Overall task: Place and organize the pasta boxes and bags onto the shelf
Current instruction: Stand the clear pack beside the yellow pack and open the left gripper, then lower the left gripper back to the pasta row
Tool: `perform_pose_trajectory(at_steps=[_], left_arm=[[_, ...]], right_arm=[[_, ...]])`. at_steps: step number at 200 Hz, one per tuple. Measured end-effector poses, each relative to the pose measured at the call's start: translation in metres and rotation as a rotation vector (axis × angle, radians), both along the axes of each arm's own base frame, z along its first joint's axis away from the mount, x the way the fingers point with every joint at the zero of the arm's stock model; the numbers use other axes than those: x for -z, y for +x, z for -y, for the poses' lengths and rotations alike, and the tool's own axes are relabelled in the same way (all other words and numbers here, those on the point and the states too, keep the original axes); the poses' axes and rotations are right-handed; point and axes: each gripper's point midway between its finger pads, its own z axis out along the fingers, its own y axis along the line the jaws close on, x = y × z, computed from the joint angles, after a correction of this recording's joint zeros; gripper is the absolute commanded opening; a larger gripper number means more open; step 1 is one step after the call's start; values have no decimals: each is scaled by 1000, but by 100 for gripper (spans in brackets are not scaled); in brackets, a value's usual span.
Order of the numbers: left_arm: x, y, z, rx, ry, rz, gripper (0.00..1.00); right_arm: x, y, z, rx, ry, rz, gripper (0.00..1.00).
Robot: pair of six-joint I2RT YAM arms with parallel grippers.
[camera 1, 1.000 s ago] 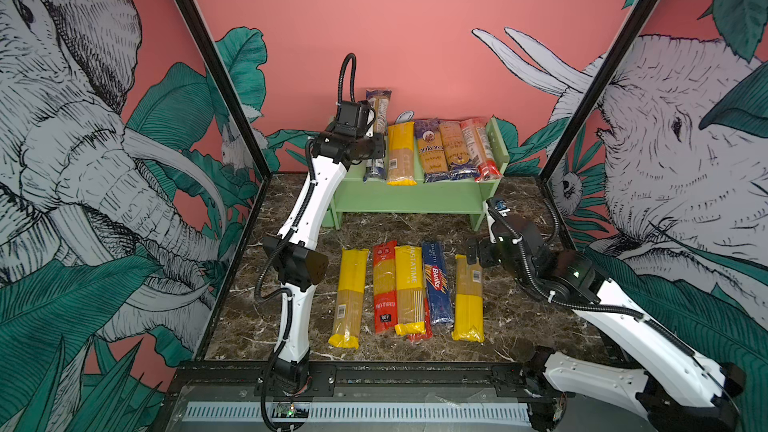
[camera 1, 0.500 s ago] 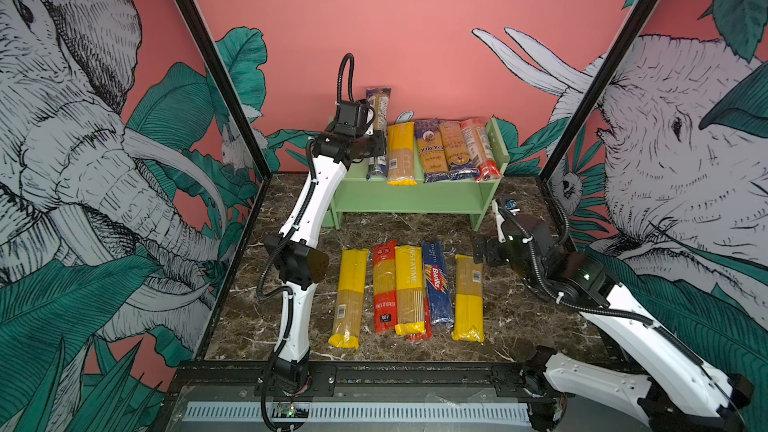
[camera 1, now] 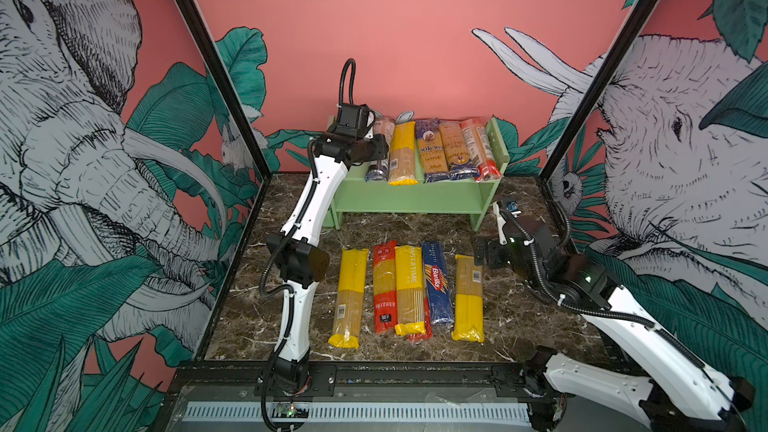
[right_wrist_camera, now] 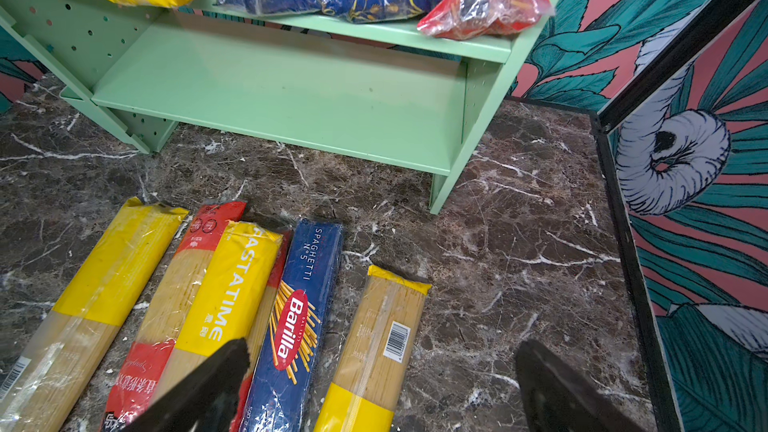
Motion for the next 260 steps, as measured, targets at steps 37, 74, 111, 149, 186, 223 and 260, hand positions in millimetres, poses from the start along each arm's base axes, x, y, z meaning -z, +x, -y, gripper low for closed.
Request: perform_pose_trajectory(at_steps=[37,74,111,149,186,223,260], left_arm=[[-1,1,-1,5,-7,0,51],[-1,0,0,10,-12,-1,50],[0,1,3,18,-43,-13,47],[1,5,13,39,-86,-12,47],[0,6,16,50,-92,-6,60],[0,5,17,67,-68,9,78],[1,-8,14,96,-10,19,99]], right_arm=[[0,0,0,2,3,0,99],[0,0,0,5,7,-2,99],[0,-3,3,13,14,-7,99],[-3,-7,7,18,23,1,99],[-2,-7,8,18,18,-4,99],[-1,-8,8,18,15,-6,99],[-1,-8,8,18,15,-7,99]])
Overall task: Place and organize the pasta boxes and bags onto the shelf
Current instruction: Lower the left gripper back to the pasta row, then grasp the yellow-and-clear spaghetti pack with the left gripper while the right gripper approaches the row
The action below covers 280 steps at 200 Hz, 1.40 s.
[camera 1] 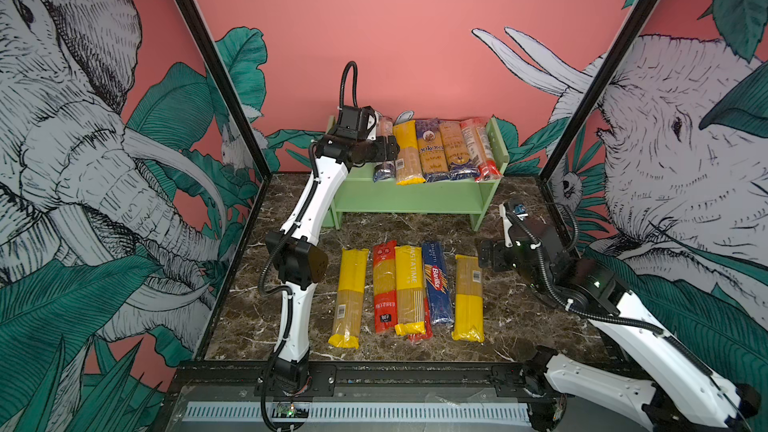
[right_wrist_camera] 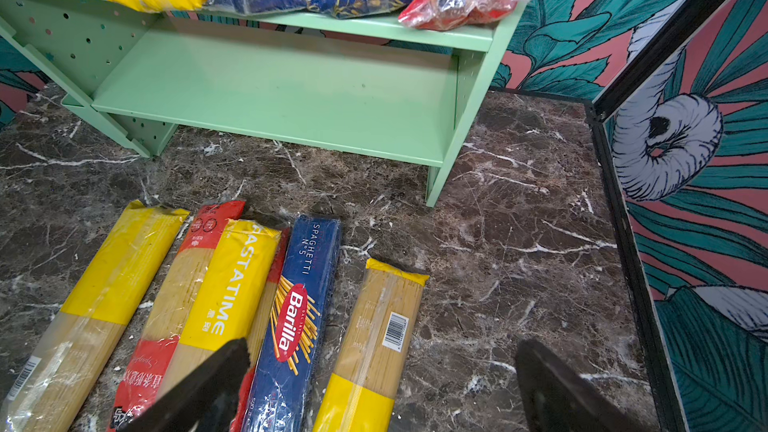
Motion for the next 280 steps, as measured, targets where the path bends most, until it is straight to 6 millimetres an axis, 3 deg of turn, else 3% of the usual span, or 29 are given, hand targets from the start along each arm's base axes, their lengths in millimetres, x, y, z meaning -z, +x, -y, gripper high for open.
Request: perform_pose_trajectory(at_steps=[18,66,92,116,162,196,222,280], left_arm=[[-16,-13,-3,10,23,37,99],[-96,-78,-27,-5,62,215,99],[-105,-122,-36,-19,109,256,99],[-77,-160,-45,-21,172,222,99],[34,-228,-100,-107,282,25,99],[76,-268,-126,-157,262,-36,99],[104,-285,-137,-181,248,-76,99],[170,-297,-143,-195,293,-182,99]], right_arm=[[0,0,0,-1,0,0,99],[1,-2,-1,-10,14,-3,99],[8,-7,-1,-23,20,-19,99],[13,-11,-2,-37,23,-32,99],[29,-18,-4,-74,29,-60,99],[51,-20,-15,-109,34,-118,99],[61,-23,-23,-130,35,-147,99],[70,-31,-47,-163,19,-157,99]])
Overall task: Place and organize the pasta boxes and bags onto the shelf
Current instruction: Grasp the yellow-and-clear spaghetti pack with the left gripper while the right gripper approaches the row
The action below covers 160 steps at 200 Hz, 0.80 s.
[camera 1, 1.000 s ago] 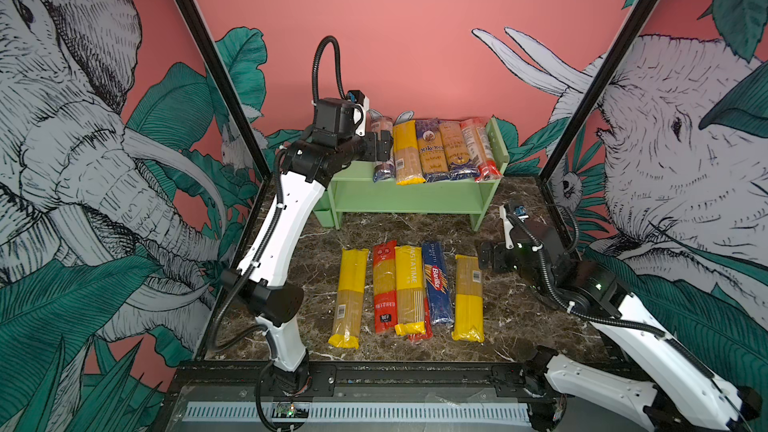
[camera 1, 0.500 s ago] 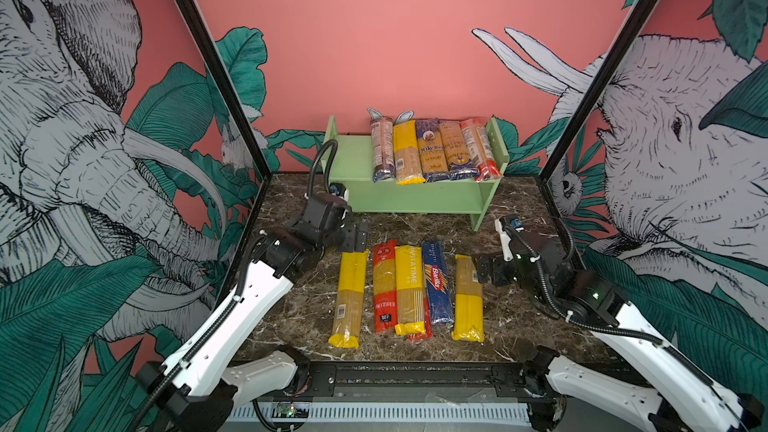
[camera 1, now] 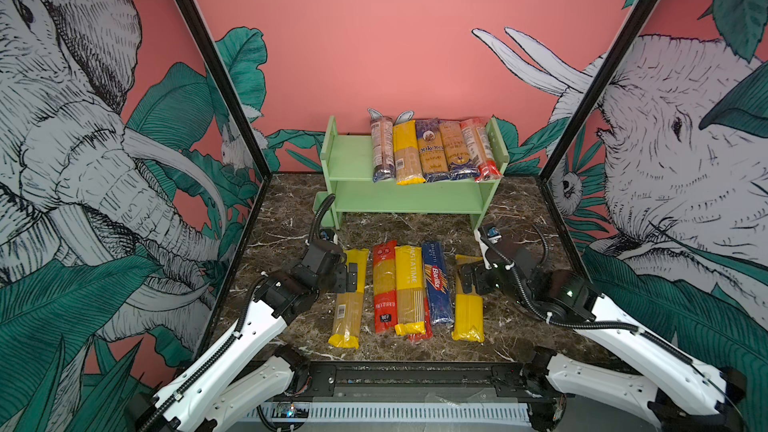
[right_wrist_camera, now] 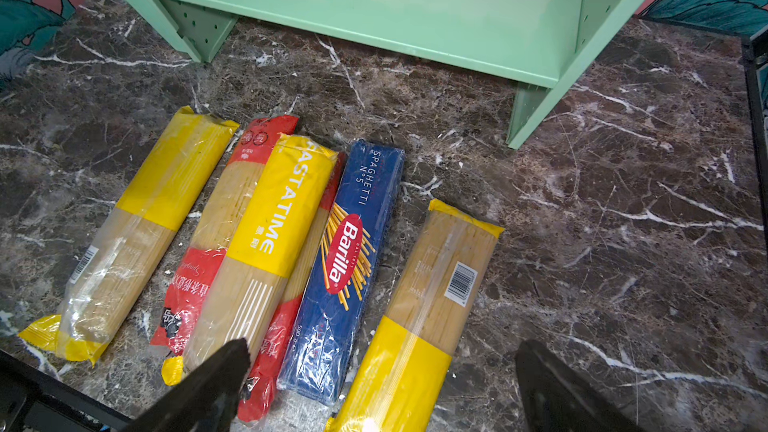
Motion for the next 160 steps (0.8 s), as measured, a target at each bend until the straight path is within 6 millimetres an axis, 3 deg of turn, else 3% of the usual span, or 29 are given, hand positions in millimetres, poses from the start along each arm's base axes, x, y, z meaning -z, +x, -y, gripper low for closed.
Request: perform_pose_trajectory(at_steps=[83,160], left_arm=[[58,-15,-11,-29,12,-49,99],[84,-16,-8,-29,14,-81,99]], right_arm=[[20,12,-21,23,-49,-27,99],[30,22,-35,33,-35,-28,99]])
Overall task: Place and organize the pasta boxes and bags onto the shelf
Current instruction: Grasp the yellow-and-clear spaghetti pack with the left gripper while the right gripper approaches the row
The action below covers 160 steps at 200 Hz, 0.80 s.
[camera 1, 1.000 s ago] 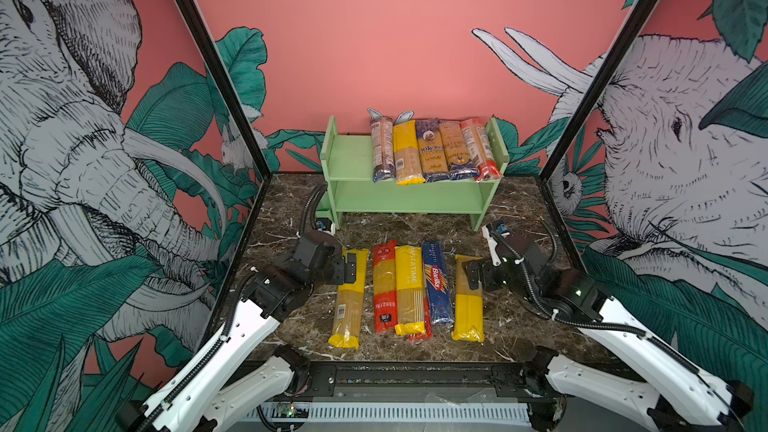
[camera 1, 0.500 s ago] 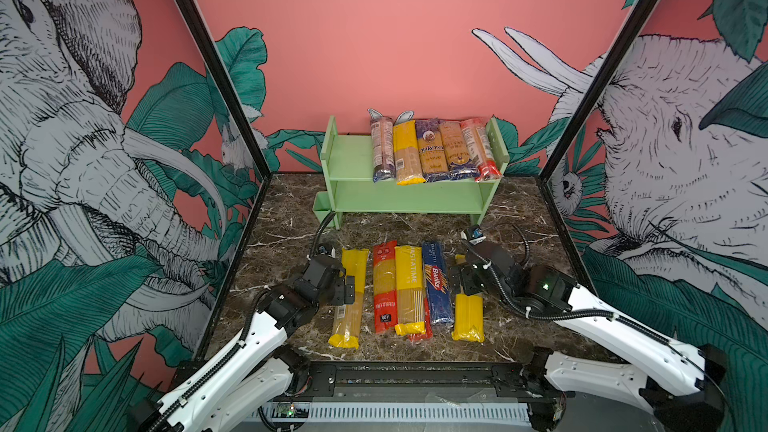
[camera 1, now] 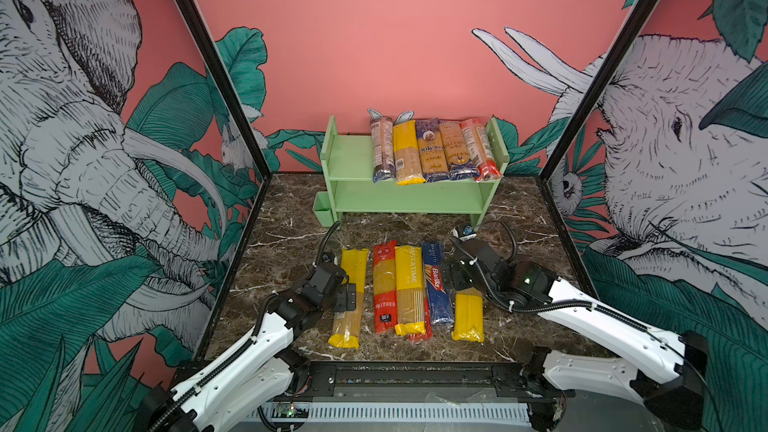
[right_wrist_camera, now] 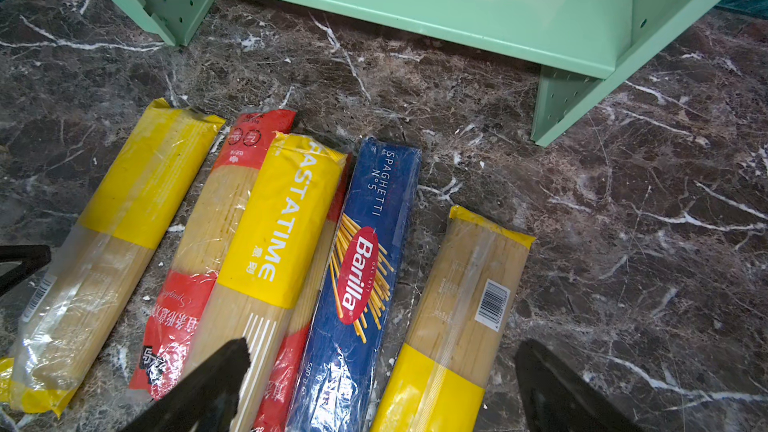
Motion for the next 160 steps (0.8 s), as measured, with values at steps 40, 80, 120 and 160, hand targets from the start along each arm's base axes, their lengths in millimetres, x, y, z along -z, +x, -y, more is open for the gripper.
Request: perform_pose_trajectory(at_steps=[40,80,120,160], left_arm=[[25,-3,6,10,39,-83,99],[40,-4,15,32,68,-120,99],[61,-7,25,65,136,-183,99],[68,12,41,35,131,-182,95]], right_arm=[[9,4,-7,-4,-15,-14,99],[8,4,-7,-9,-12,-8,99],[16,-2,8,2,-15,-8,99],[21,-3,22,21,-15,-9,99]])
